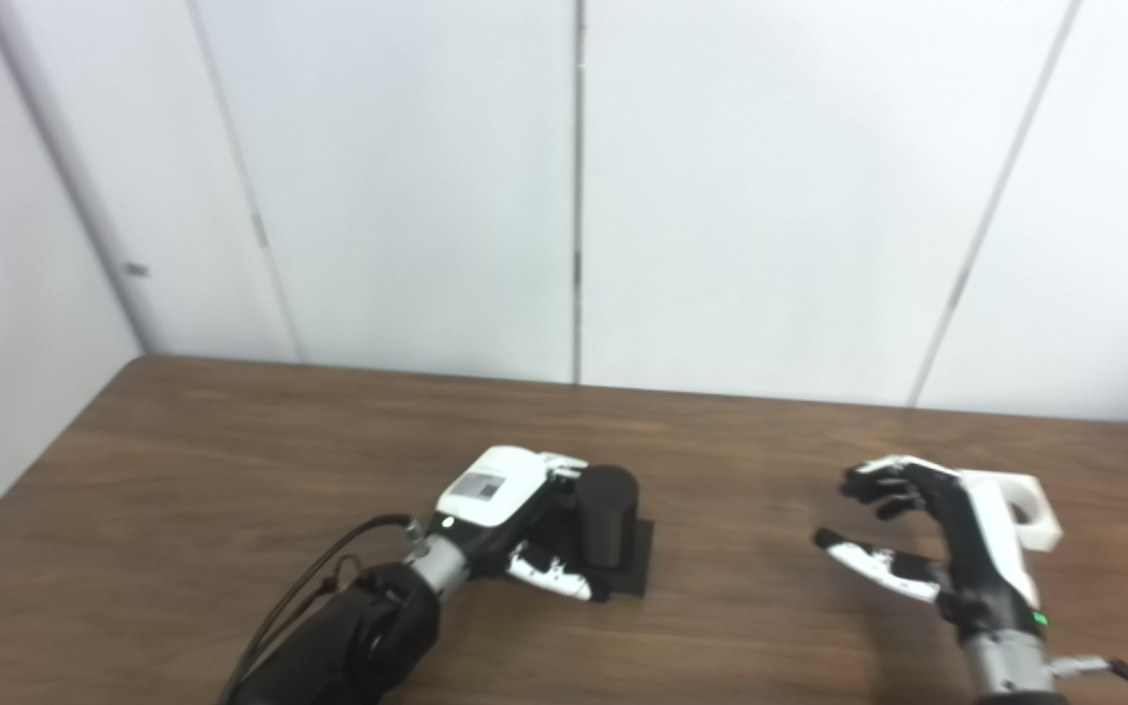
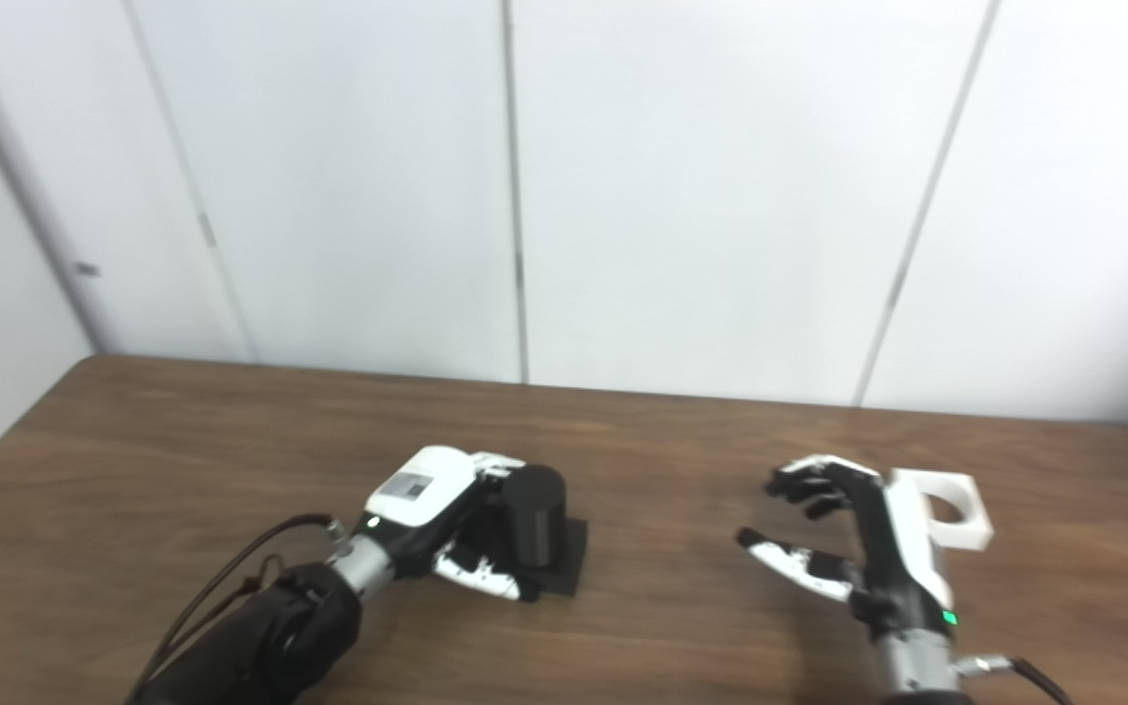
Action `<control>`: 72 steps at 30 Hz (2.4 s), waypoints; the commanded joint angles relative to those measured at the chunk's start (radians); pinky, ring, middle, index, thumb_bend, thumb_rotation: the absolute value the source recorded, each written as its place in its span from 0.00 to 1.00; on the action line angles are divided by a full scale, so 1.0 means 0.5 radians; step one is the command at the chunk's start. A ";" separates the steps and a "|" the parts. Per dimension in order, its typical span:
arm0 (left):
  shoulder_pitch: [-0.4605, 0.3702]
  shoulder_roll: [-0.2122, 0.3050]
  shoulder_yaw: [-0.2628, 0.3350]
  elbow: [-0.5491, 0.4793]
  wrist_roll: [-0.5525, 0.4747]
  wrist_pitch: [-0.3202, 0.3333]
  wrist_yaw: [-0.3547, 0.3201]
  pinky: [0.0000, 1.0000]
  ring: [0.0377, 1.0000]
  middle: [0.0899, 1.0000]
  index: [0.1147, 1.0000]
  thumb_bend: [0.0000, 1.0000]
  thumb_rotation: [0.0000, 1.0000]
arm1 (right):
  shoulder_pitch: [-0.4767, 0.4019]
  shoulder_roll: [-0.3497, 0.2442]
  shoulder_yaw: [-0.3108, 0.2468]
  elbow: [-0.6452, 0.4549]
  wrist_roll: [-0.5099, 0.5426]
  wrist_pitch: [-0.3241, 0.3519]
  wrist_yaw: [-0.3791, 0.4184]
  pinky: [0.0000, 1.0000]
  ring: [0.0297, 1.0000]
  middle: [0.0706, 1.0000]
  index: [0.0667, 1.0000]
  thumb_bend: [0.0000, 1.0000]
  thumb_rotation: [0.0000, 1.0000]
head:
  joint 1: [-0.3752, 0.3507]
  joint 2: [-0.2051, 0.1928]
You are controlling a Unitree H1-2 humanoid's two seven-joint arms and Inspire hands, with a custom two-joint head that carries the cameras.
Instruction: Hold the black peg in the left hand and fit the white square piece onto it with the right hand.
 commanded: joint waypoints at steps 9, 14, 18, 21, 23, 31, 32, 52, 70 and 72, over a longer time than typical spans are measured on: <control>0.075 0.015 -0.245 0.196 0.178 -0.087 -0.130 0.80 0.84 0.81 0.42 0.52 0.07 | -0.076 -0.340 0.031 -0.440 -0.127 0.232 0.430 0.58 0.66 0.69 0.58 0.60 0.13 | -0.545 -0.117; 0.083 0.080 -0.244 0.215 0.167 -0.124 -0.116 0.79 0.83 0.81 0.42 0.52 0.07 | -0.193 -0.638 0.055 -0.568 -0.319 0.490 0.766 0.61 0.75 0.79 0.74 0.78 0.11 | -0.769 -0.206; 0.079 0.110 -0.236 0.250 0.147 -0.175 -0.102 0.76 0.82 0.81 0.42 0.52 0.06 | -0.325 -0.803 0.084 -0.548 -0.432 0.632 0.965 0.66 0.78 0.82 0.77 0.84 0.09 | -0.891 -0.254; 0.072 0.121 -0.226 0.277 0.143 -0.217 -0.069 0.74 0.82 0.80 0.42 0.52 0.06 | -0.438 -0.905 0.135 -0.475 -0.548 0.731 1.115 0.72 0.84 0.85 0.79 0.85 0.11 | -0.965 -0.292; 0.068 0.130 -0.220 0.305 0.143 -0.253 -0.036 0.73 0.81 0.79 0.42 0.52 0.06 | -0.503 -0.958 0.182 -0.420 -0.639 0.783 1.194 0.74 0.86 0.87 0.80 0.85 0.13 | -1.010 -0.312; 0.050 0.139 -0.212 0.430 0.133 -0.336 0.025 0.75 0.83 0.81 0.42 0.52 0.06 | -0.728 -1.065 0.382 -0.156 -1.124 0.950 1.448 0.90 0.97 0.95 0.85 0.86 0.11 | -1.039 -0.328; 0.050 0.140 -0.211 0.436 0.135 -0.341 0.036 0.75 0.83 0.81 0.42 0.52 0.06 | -0.749 -1.066 0.395 -0.125 -1.152 0.955 1.471 0.91 0.98 0.96 0.85 0.87 0.10 | -1.035 -0.328; 0.070 0.143 -0.201 0.416 0.124 -0.378 0.069 0.73 0.82 0.80 0.42 0.52 0.06 | -0.932 -0.971 0.595 0.291 -1.270 0.884 1.528 0.89 0.94 0.92 0.85 0.94 0.12 | -0.989 -0.311; 0.121 0.179 -0.186 0.193 0.105 -0.252 -0.063 0.71 0.81 0.79 0.42 0.52 0.06 | -1.003 -0.839 0.689 0.787 -1.055 0.611 1.144 0.89 0.90 0.88 0.78 0.79 0.12 | -0.933 -0.280; 0.131 0.185 -0.183 0.158 0.104 -0.231 -0.080 0.71 0.81 0.79 0.42 0.52 0.06 | -1.013 -0.834 0.702 0.834 -1.056 0.605 1.124 0.88 0.90 0.87 0.77 0.78 0.12 | -0.929 -0.270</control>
